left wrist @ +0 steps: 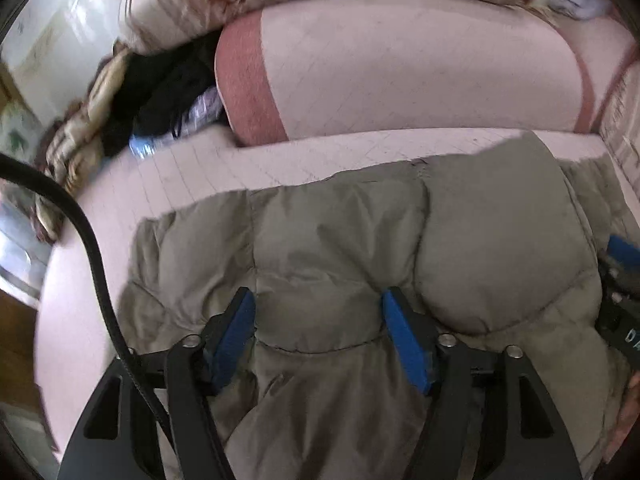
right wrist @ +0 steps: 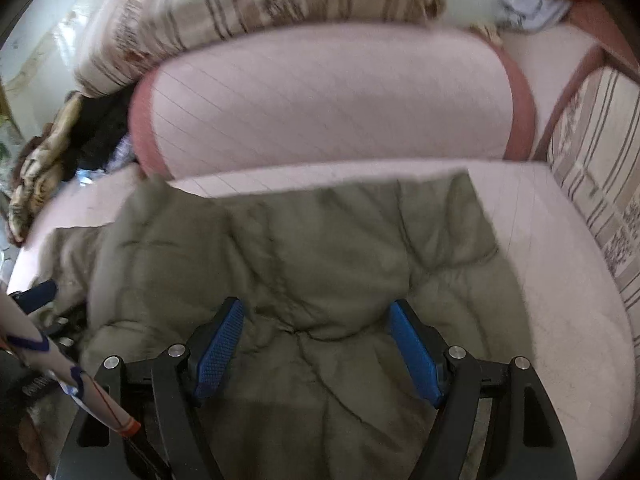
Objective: Fold large clothes
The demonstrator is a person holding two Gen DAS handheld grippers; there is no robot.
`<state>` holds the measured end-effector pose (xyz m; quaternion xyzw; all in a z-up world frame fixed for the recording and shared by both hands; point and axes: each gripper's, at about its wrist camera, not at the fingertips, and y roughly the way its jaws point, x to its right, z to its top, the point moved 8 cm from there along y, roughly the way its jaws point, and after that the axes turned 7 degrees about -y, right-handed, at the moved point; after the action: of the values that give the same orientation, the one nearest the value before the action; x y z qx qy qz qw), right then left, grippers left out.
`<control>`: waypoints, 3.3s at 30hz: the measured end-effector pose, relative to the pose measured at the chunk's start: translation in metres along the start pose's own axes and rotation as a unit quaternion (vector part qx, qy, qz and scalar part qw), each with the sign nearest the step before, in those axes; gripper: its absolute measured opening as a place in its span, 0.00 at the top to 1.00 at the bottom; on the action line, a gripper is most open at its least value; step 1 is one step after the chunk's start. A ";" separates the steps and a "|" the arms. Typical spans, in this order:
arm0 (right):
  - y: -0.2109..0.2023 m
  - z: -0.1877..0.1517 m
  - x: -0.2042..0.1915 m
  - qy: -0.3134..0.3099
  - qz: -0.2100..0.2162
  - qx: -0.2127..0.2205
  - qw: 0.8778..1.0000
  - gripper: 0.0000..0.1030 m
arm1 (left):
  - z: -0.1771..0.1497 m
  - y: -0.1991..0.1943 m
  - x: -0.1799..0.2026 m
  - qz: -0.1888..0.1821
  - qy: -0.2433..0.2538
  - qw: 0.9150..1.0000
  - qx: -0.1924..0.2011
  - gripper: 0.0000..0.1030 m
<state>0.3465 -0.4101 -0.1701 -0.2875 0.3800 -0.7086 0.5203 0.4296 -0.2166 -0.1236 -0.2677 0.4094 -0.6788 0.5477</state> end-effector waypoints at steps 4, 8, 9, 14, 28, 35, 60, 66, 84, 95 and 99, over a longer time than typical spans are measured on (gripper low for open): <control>0.019 -0.003 0.011 0.015 0.010 -0.014 1.000 0.20 | 0.001 0.016 -0.008 -0.024 -0.029 0.999 -0.010 0.23; 0.028 -0.005 0.012 0.012 0.000 -0.014 1.000 0.18 | 0.001 0.030 -0.010 -0.026 -0.046 0.999 -0.007 0.19; 0.030 -0.005 0.012 0.010 -0.004 -0.012 1.000 0.18 | 0.001 0.032 -0.010 -0.022 -0.046 0.999 -0.002 0.18; 0.032 -0.006 0.010 0.008 -0.015 -0.006 1.000 0.17 | 0.001 0.035 -0.007 -0.013 -0.043 0.999 0.010 0.17; -0.049 -0.009 0.000 -0.029 -0.061 0.038 0.997 0.15 | -0.010 -0.056 -0.062 0.014 -0.041 0.997 0.063 0.19; -0.068 -0.026 -0.010 -0.057 -0.080 0.044 0.994 0.15 | -0.042 -0.053 -0.119 0.050 -0.079 0.995 0.045 0.19; -0.017 -0.042 -0.009 -0.052 -0.087 0.042 0.994 0.09 | -0.062 0.010 -0.137 0.048 -0.106 0.992 0.053 0.18; -0.016 -0.041 -0.009 -0.052 -0.092 0.040 0.994 0.08 | -0.061 0.010 -0.137 0.053 -0.105 0.992 0.049 0.18; -0.087 -0.053 0.090 0.048 -0.075 0.018 0.996 0.07 | -0.077 -0.082 -0.151 0.043 -0.100 0.992 0.060 0.18; -0.039 -0.085 0.132 0.137 0.034 -0.058 0.988 0.05 | -0.086 -0.052 -0.159 -0.020 -0.124 0.992 0.012 0.18; -0.021 -0.088 0.132 0.154 0.096 -0.065 0.981 0.01 | -0.095 -0.011 -0.174 -0.133 -0.190 0.971 -0.050 0.18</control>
<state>0.2260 -0.5117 -0.1994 -0.1701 0.5266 -0.6651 0.5015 0.3914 -0.0234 -0.1487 -0.4707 0.2920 -0.6612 0.5059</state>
